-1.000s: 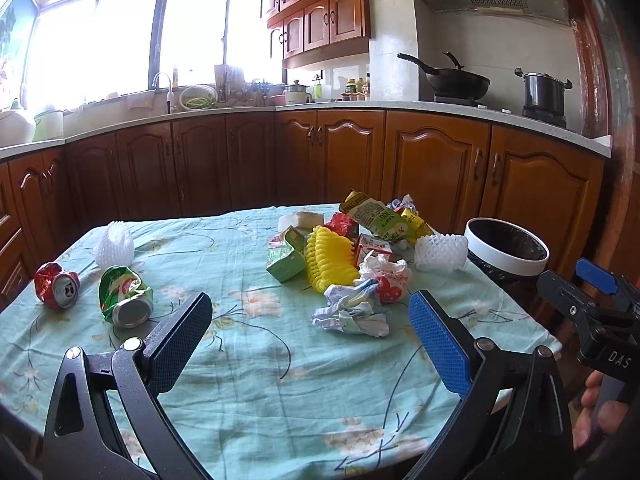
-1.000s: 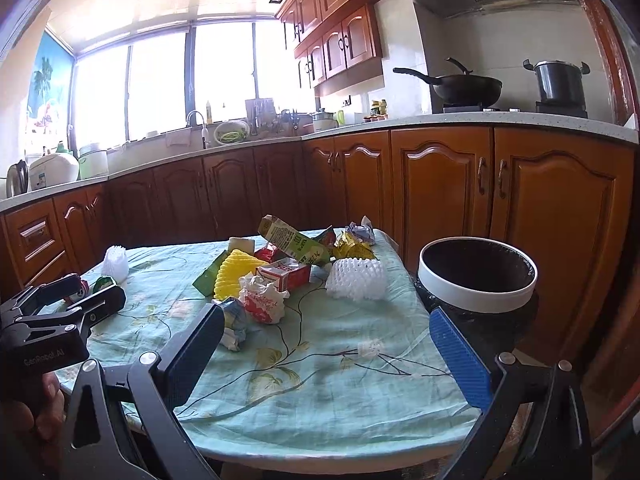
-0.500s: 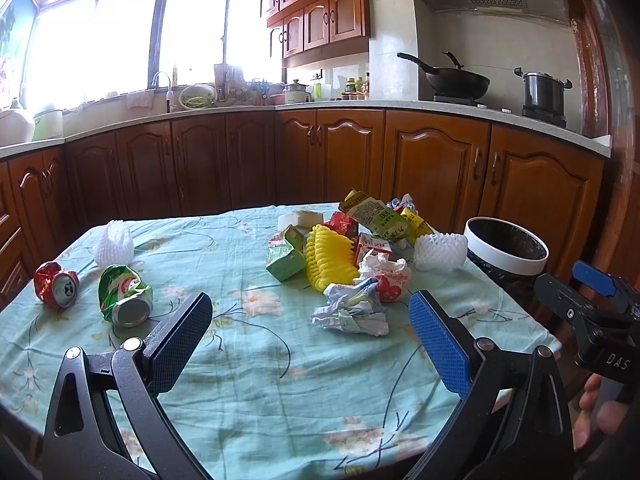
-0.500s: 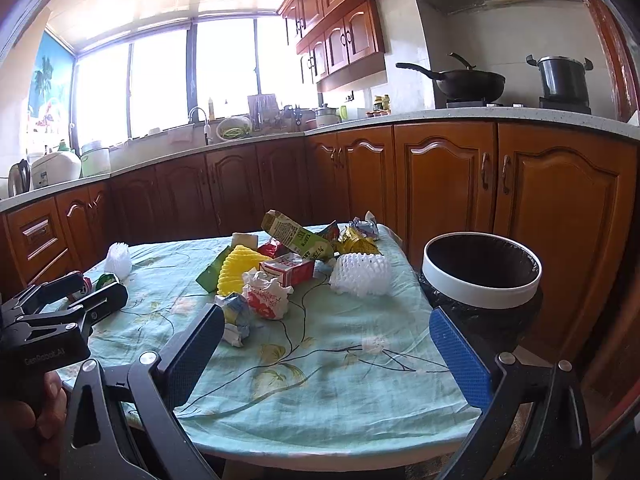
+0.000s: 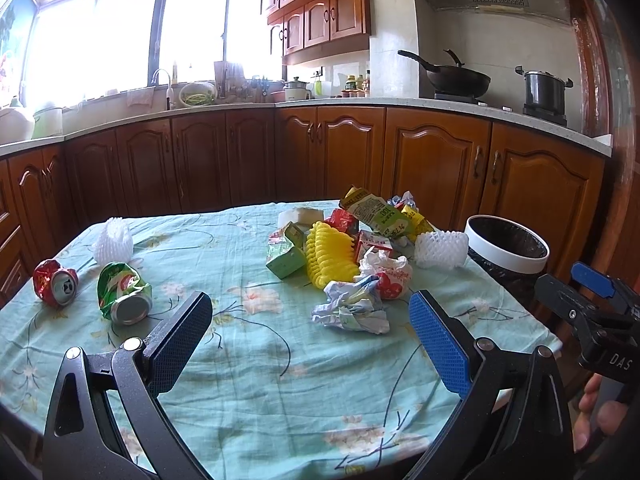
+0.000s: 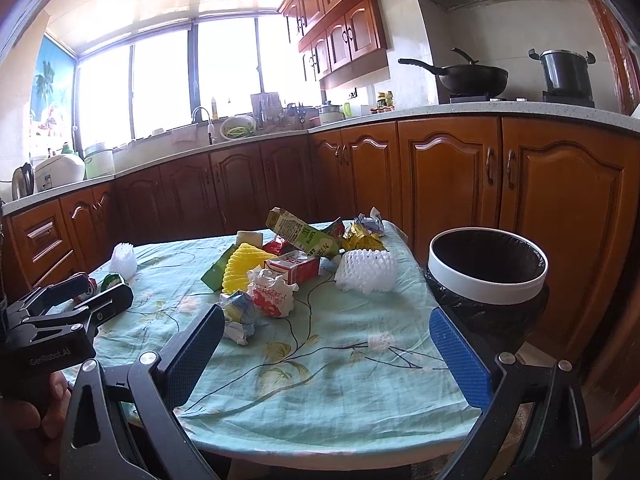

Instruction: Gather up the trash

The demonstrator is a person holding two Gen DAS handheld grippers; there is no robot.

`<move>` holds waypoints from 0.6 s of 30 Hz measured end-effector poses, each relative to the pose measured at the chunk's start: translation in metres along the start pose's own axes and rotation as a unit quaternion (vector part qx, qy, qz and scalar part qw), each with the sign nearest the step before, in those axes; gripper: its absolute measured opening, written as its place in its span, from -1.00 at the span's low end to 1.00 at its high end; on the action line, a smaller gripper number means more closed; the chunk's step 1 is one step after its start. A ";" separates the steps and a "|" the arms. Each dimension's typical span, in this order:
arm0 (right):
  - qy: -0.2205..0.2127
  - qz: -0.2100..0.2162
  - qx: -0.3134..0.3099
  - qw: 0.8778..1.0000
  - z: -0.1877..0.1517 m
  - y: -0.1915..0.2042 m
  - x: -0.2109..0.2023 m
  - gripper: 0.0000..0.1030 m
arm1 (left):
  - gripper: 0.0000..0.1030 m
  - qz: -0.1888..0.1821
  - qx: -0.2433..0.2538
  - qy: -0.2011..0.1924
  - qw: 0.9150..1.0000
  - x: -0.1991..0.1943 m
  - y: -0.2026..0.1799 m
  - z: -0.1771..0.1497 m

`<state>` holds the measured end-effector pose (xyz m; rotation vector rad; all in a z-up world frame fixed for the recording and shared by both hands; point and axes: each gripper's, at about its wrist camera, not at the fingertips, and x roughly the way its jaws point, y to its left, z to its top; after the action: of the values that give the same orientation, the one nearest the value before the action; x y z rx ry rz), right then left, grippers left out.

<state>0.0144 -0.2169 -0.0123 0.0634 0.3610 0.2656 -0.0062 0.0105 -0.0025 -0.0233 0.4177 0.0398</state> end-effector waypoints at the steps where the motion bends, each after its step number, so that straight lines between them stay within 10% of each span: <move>1: 0.001 0.000 0.001 1.000 0.000 0.000 0.001 1.00 | 0.96 0.000 0.000 0.001 1.000 0.000 0.000 -0.001; 18: 0.051 0.036 0.020 0.998 0.004 -0.015 0.029 0.99 | 0.96 -0.042 0.007 0.071 0.997 0.038 -0.010 -0.001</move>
<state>0.0458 -0.2231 -0.0205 0.1034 0.4663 0.3344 0.0284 0.0021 -0.0189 -0.0309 0.5587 -0.0487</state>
